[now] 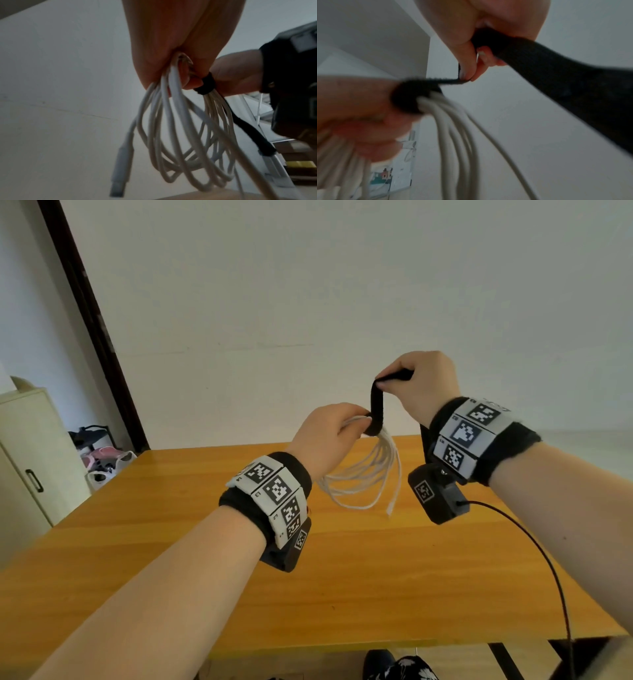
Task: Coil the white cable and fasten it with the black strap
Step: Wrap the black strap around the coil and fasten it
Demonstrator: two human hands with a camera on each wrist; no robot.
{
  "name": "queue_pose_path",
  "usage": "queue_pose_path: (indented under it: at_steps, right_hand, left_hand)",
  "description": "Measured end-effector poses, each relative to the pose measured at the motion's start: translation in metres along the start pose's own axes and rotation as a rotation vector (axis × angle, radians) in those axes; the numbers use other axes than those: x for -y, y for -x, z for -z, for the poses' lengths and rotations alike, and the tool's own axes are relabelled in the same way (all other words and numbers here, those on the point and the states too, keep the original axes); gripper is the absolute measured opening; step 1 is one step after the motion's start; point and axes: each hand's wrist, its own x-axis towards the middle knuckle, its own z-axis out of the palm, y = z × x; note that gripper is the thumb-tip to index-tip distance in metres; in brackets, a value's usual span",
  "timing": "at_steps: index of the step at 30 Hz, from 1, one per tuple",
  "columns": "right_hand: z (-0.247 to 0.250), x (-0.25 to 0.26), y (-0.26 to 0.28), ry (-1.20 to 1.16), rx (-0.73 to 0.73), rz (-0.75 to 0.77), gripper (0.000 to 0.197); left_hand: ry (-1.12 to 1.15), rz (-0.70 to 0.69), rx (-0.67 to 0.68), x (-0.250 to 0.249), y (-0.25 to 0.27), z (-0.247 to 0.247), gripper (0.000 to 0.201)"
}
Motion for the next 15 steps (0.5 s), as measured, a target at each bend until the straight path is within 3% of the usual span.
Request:
queue_pose_path:
  at_steps: [7, 10, 15]
  right_hand:
    - [-0.0126, -0.0056, 0.0050, -0.005, 0.209, -0.086, 0.010]
    - [-0.0112, -0.0040, 0.0052, -0.032, 0.258, -0.083, 0.010]
    - [-0.0079, -0.0051, 0.0012, -0.013, 0.312, -0.079, 0.013]
  left_hand:
    - [0.065, -0.032, -0.095, -0.0040, -0.0036, 0.0018, 0.019]
    - [0.095, -0.006, -0.088, -0.0060, -0.0028, 0.0024, 0.029]
    - [0.094, -0.029, -0.047, -0.0050, -0.0032, 0.0002, 0.026]
